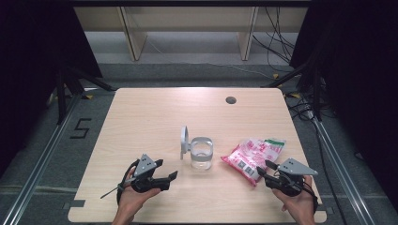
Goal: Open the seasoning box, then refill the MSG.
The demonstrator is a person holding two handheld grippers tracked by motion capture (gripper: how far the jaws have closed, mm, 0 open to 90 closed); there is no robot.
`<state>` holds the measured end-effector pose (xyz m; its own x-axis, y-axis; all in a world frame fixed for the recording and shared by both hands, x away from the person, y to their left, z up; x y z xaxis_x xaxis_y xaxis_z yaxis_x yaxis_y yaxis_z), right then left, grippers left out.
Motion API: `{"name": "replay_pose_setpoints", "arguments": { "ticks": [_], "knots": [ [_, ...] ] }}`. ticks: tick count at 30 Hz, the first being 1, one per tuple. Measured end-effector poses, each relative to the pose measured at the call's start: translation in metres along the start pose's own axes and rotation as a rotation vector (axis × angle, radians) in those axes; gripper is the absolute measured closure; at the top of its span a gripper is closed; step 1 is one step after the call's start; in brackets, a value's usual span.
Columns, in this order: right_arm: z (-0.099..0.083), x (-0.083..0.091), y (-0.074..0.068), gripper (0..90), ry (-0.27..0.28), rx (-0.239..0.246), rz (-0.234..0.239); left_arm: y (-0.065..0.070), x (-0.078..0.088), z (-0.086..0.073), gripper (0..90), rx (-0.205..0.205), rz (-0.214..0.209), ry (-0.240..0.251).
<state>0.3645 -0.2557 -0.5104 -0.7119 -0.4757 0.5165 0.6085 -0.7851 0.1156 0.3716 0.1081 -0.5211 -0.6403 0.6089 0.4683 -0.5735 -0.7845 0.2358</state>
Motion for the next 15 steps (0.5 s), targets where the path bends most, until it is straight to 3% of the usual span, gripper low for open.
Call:
{"name": "replay_pose_setpoints", "arguments": {
  "ticks": [1,3,4,6,8,9,10,13,14,15],
  "knots": [
    [-0.001,0.000,0.001,49.3,0.006,-0.049,-0.010,0.000,0.000,-0.001,26.6,-0.001,0.007,-0.011],
    [-0.004,0.001,0.007,47.0,-0.009,-0.085,-0.030,0.002,-0.002,-0.002,26.5,-0.001,0.004,-0.014],
    [-0.004,0.000,0.012,45.2,0.013,-0.072,-0.040,0.004,-0.003,-0.003,26.5,0.001,0.003,-0.017],
    [-0.009,0.000,0.026,42.4,0.004,-0.074,-0.086,0.011,-0.006,-0.006,26.5,-0.005,-0.010,-0.026],
    [-0.014,0.002,0.031,40.8,-0.017,-0.128,-0.109,0.017,-0.010,-0.007,26.5,-0.008,-0.026,-0.023],
    [-0.014,0.002,0.037,40.5,-0.004,-0.118,-0.110,0.019,-0.010,-0.008,26.5,-0.021,-0.024,-0.034],
    [-0.016,0.003,0.038,39.5,-0.008,-0.159,-0.121,0.022,-0.011,-0.008,26.5,-0.023,-0.035,-0.035],
    [-0.017,0.005,0.046,38.1,-0.002,-0.191,-0.142,0.027,-0.013,-0.009,26.5,-0.034,-0.038,-0.037],
    [-0.017,0.003,0.050,37.6,0.016,-0.170,-0.145,0.029,-0.014,-0.009,26.5,-0.054,-0.052,-0.034],
    [-0.018,0.003,0.050,36.8,0.007,-0.208,-0.150,0.032,-0.014,-0.009,26.5,-0.031,-0.051,-0.034]
  ]
}}
Point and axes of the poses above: each handheld gripper's, and its own axes: x roughly backward along the jaws, z roughly out of its top, y roughly to its right, the point moved 7 cm from there along -x, roughly forward along the jaws, and after that the axes turned 8 degrees about x, right-handed, at the moved point
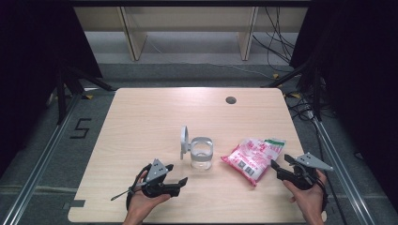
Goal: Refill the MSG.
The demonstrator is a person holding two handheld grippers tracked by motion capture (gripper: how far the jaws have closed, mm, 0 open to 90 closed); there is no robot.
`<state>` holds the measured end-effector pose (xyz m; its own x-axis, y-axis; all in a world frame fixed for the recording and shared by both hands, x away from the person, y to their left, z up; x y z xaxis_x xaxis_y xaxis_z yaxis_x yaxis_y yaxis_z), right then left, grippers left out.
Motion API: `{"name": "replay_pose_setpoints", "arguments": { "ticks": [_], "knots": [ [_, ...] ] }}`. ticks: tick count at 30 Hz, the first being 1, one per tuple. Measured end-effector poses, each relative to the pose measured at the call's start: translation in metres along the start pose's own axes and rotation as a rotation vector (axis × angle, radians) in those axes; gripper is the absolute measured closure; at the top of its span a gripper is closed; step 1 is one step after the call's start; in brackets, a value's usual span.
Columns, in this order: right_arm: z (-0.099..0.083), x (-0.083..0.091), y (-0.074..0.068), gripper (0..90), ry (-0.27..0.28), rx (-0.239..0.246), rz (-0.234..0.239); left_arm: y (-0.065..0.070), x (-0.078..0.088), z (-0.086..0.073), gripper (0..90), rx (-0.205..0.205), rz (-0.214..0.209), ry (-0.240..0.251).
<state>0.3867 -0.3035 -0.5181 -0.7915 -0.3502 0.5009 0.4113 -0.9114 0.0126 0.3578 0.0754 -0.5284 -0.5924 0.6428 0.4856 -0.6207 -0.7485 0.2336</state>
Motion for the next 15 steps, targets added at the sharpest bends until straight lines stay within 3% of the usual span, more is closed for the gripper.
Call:
{"name": "replay_pose_setpoints", "arguments": {
  "ticks": [1,5,6,8,9,11,13,15],
  "knots": [
    [0.000,-0.002,0.006,36.5,0.013,0.038,-0.002,0.001,-0.001,-0.001,26.5,-0.006,0.003,-0.006],
    [-0.002,-0.005,0.009,35.6,-0.001,-0.027,0.004,0.009,-0.005,-0.003,26.5,-0.012,-0.019,-0.012],
    [-0.002,-0.006,0.012,35.3,0.002,-0.014,0.008,0.011,-0.007,-0.004,26.4,-0.012,-0.021,-0.015],
    [-0.004,-0.007,0.013,34.7,-0.013,-0.051,0.011,0.011,-0.008,-0.006,26.4,-0.038,-0.023,-0.035],
    [-0.003,-0.010,0.016,34.4,0.002,-0.031,0.011,0.015,-0.010,-0.007,26.4,-0.019,-0.037,-0.021],
    [-0.004,-0.013,0.016,33.5,-0.018,-0.076,0.001,0.014,-0.009,-0.007,26.4,-0.042,-0.028,-0.042],
    [-0.003,-0.016,0.020,33.0,-0.010,-0.045,0.006,0.015,-0.009,-0.007,26.4,-0.038,-0.033,-0.038],
    [-0.004,-0.017,0.017,32.8,-0.022,-0.062,-0.005,0.016,-0.010,-0.007,26.4,-0.038,-0.031,-0.031]
  ]
}}
Point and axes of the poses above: each handheld gripper's, and its own axes: x roughly backward along the jaws, z roughly out of its top, y roughly to its right, the point moved 7 cm from there along -x, roughly forward along the jaws, and after that the axes turned 8 degrees about x, right-handed, at the moved point
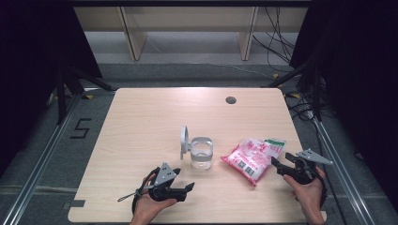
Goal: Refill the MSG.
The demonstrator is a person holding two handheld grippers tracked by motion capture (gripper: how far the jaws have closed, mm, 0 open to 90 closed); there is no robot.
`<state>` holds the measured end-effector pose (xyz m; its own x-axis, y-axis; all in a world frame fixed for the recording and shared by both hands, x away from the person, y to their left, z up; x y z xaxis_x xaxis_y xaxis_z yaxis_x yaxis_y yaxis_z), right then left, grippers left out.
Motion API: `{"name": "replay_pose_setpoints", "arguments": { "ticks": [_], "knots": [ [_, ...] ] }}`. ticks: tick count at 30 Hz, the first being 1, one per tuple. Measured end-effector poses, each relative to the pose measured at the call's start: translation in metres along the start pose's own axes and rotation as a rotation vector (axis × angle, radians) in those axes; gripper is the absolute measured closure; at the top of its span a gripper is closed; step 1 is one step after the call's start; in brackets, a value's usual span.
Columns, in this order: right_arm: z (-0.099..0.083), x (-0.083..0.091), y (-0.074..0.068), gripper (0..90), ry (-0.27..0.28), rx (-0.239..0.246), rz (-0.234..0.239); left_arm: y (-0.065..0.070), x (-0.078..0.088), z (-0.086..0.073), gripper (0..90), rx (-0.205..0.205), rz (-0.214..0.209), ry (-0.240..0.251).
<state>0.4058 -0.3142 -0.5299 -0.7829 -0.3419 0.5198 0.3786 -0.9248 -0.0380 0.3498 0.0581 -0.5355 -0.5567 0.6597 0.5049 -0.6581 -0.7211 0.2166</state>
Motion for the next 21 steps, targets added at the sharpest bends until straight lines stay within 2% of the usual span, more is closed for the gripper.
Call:
{"name": "replay_pose_setpoints", "arguments": {
  "ticks": [1,2,3,4,5,6,7,8,9,10,11,12,13,14,16,17,18,19,20,21],
  "knots": [
    [0.001,0.000,-0.001,32.8,0.000,-0.006,0.009,0.001,0.000,0.000,26.4,0.005,-0.004,-0.005],
    [0.002,-0.002,0.001,32.7,0.015,0.018,0.025,0.002,-0.002,0.000,26.4,0.012,-0.009,0.006],
    [0.001,-0.001,-0.002,32.5,-0.004,-0.036,0.015,0.002,-0.002,0.000,26.4,0.000,-0.008,0.000],
    [0.001,-0.002,-0.001,32.2,-0.001,-0.041,0.016,0.002,-0.002,-0.001,26.4,0.001,-0.007,-0.004],
    [0.001,-0.005,0.004,32.2,0.006,0.000,0.015,0.001,-0.002,-0.002,26.3,-0.011,0.000,-0.012],
    [0.000,-0.005,0.000,32.2,-0.013,-0.059,0.023,0.002,-0.003,-0.002,26.3,-0.010,-0.013,-0.013],
    [0.000,-0.007,0.001,32.1,-0.020,-0.078,0.020,0.001,-0.003,-0.002,26.2,-0.023,-0.014,-0.013],
    [0.000,-0.009,0.002,32.0,-0.020,-0.066,0.020,0.002,-0.002,-0.002,26.2,-0.006,-0.013,-0.015],
    [0.000,-0.011,0.002,32.1,-0.020,-0.086,0.027,0.003,-0.002,-0.002,26.1,-0.002,-0.010,-0.008],
    [0.001,-0.013,0.006,32.2,-0.009,-0.061,0.024,0.000,-0.001,-0.001,26.1,-0.047,-0.007,-0.017],
    [0.002,-0.015,0.007,32.2,-0.011,-0.059,0.019,-0.001,-0.002,0.000,26.1,-0.051,-0.007,-0.009],
    [0.002,-0.017,0.007,32.2,-0.011,-0.058,0.020,0.001,-0.002,0.000,26.1,-0.036,-0.013,-0.002],
    [0.002,-0.018,0.007,32.4,-0.019,-0.061,0.034,0.001,-0.002,0.000,26.1,-0.033,-0.013,-0.004],
    [0.002,-0.020,0.007,32.9,-0.028,-0.070,0.018,0.001,-0.002,0.000,26.1,-0.035,-0.013,-0.004],
    [0.001,-0.024,0.007,34.6,-0.038,-0.060,0.018,0.001,-0.001,-0.001,26.1,-0.040,-0.010,-0.018],
    [0.002,-0.025,0.001,34.9,-0.046,-0.124,0.024,0.001,-0.002,-0.001,26.1,-0.036,-0.011,-0.013],
    [0.003,-0.029,0.007,35.2,-0.036,-0.064,0.029,0.001,-0.001,-0.001,26.0,-0.040,-0.001,-0.019],
    [0.003,-0.029,0.004,36.2,-0.052,-0.097,0.028,0.000,-0.001,-0.001,26.1,-0.052,0.003,-0.029],
    [0.004,-0.032,0.007,37.1,-0.046,-0.060,0.027,0.003,-0.003,-0.001,26.1,-0.028,-0.015,-0.005],
    [0.003,-0.034,0.007,38.2,-0.073,-0.052,0.024,0.002,-0.002,-0.001,26.1,-0.036,-0.012,-0.010]
  ]
}}
Point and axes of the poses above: each handheld gripper's, and its own axes: x roughly backward along the jaws, z roughly out of its top, y roughly to its right, the point moved 7 cm from there along -x, roughly forward along the jaws, and after that the axes turned 8 degrees about x, right-handed, at the moved point
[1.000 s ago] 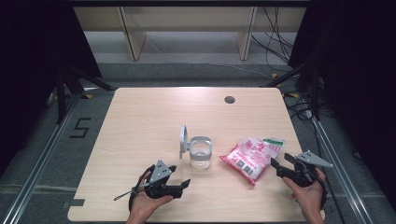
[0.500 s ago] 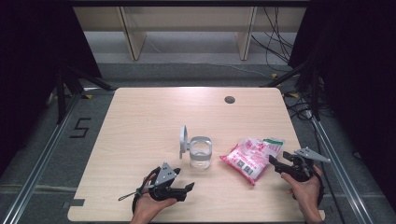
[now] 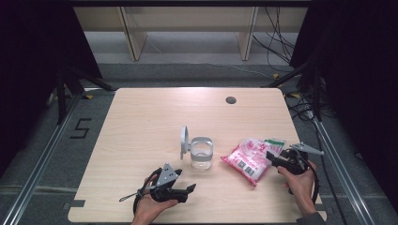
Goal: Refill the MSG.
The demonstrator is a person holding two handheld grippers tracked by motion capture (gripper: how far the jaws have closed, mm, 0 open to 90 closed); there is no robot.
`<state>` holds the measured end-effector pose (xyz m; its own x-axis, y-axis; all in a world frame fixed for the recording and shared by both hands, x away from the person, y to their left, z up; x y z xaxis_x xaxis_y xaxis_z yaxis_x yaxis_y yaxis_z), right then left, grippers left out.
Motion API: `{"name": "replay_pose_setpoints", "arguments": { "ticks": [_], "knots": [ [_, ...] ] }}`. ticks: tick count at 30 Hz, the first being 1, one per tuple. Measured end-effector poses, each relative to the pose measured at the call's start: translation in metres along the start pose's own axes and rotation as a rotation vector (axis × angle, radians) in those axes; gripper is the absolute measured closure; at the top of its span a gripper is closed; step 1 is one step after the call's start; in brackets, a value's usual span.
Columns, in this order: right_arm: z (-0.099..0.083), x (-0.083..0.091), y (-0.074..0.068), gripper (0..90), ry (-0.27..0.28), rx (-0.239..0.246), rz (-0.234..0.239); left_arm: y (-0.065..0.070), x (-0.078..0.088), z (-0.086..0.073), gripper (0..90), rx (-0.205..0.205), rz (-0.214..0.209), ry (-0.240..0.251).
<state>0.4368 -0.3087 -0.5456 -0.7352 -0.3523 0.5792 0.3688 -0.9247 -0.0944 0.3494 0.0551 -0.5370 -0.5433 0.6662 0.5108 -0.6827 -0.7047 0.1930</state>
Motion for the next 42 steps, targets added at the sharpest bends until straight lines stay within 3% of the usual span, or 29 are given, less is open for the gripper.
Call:
{"name": "replay_pose_setpoints", "arguments": {
  "ticks": [2,5,6,7,8,9,10,11,12,13,15,20,21,22,24,25,27,29,31,32,33,35,36,37,38,39,40,41,42],
  "knots": [
    [0.001,-0.006,-0.001,40.0,-0.005,-0.001,-0.006,0.001,0.000,0.000,26.1,0.016,-0.003,0.005],
    [0.001,-0.012,-0.002,42.7,-0.024,-0.005,-0.002,0.000,0.002,0.000,26.1,0.004,0.004,-0.003],
    [0.000,-0.010,-0.010,44.2,-0.053,-0.099,0.006,0.000,0.002,0.001,26.1,0.004,0.004,-0.001],
    [0.002,-0.017,-0.002,45.0,-0.026,0.003,0.006,0.001,0.002,0.000,26.1,0.032,0.006,-0.002],
    [0.000,-0.016,-0.008,45.6,-0.060,-0.060,0.013,0.001,0.002,0.000,26.1,0.032,0.005,-0.002],
    [0.001,-0.018,-0.007,47.0,-0.059,-0.060,0.011,0.001,0.002,0.000,26.0,0.032,0.006,-0.003],
    [0.002,-0.022,-0.002,48.9,-0.030,-0.007,0.013,0.000,0.002,0.000,26.0,0.028,0.003,0.001],
    [0.003,-0.021,-0.007,51.5,-0.029,-0.075,0.033,-0.002,0.002,0.001,26.0,-0.006,0.004,0.001],
    [0.002,-0.021,-0.006,53.6,-0.037,-0.065,0.024,-0.002,0.002,0.001,26.0,-0.005,0.007,0.001],
    [0.003,-0.022,-0.002,55.0,-0.034,-0.025,0.034,-0.002,0.001,0.001,26.0,-0.003,0.003,0.001],
    [0.003,-0.023,-0.002,58.6,-0.041,-0.019,0.032,-0.002,0.001,0.001,26.0,-0.002,0.003,0.000],
    [0.006,-0.029,-0.002,62.5,-0.024,-0.041,0.041,0.001,0.002,0.002,26.0,0.017,0.003,0.007],
    [0.007,-0.029,-0.002,63.7,-0.026,-0.037,0.052,-0.002,0.003,0.002,26.0,-0.024,0.013,-0.008],
    [0.007,-0.029,-0.001,66.7,-0.034,-0.026,0.027,0.000,0.002,0.002,26.0,-0.001,0.002,0.005],
    [0.009,-0.030,-0.003,70.3,-0.017,-0.028,0.050,0.000,0.002,0.002,26.0,0.002,0.002,0.005],
    [0.009,-0.029,-0.004,72.0,-0.023,-0.034,0.060,-0.002,0.003,0.002,26.0,-0.016,0.009,-0.004],
    [0.010,-0.030,-0.002,77.3,-0.012,-0.026,0.059,0.000,0.003,0.002,26.0,0.009,-0.003,0.009],
    [0.010,-0.030,-0.002,82.5,-0.009,-0.026,0.060,0.000,0.003,0.002,26.0,0.007,-0.002,0.009],
    [0.010,-0.029,-0.002,86.4,-0.019,-0.017,0.063,-0.004,0.003,0.002,26.0,-0.027,0.011,-0.001],
    [0.011,-0.029,-0.002,87.8,-0.007,-0.012,0.060,0.001,0.003,0.001,26.0,0.035,0.002,0.009],
    [0.011,-0.028,-0.002,89.3,-0.017,-0.005,0.060,-0.001,0.004,0.002,26.0,0.011,0.010,0.004],
    [0.013,-0.028,-0.005,90.0,0.001,0.000,0.080,-0.002,0.004,0.002,26.0,0.012,0.019,0.002],
    [0.013,-0.026,-0.008,90.0,-0.016,-0.034,0.081,-0.001,0.004,0.002,26.0,0.016,0.018,0.004],
    [0.015,-0.026,-0.005,90.0,0.009,0.013,0.079,-0.001,0.005,0.002,26.0,0.012,0.022,-0.003],
    [0.017,-0.024,-0.007,90.0,0.026,0.016,0.092,-0.001,0.005,0.003,26.0,0.002,0.011,0.008],
    [0.018,-0.021,-0.012,90.0,0.015,-0.019,0.089,-0.002,0.005,0.003,26.0,-0.011,0.015,-0.002],
    [0.021,-0.021,-0.009,90.0,0.034,0.045,0.092,0.000,0.004,0.003,26.0,0.008,0.007,0.013],
    [0.021,-0.018,-0.014,90.0,0.031,0.008,0.090,0.000,0.004,0.002,26.0,0.025,0.013,0.010],
    [0.024,-0.017,-0.012,90.0,0.059,0.052,0.098,0.000,0.004,0.002,26.0,0.023,0.015,0.008]
  ]
}}
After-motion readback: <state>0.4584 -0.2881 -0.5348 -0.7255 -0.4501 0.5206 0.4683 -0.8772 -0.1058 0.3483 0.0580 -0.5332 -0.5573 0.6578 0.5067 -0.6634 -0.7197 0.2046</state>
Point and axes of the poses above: each handheld gripper's, and its own axes: x roughly backward along the jaws, z roughly out of its top, y roughly to its right, the point moved 7 cm from there along -x, roughly forward along the jaws, and after that the axes turned 8 degrees about x, right-handed, at the moved point
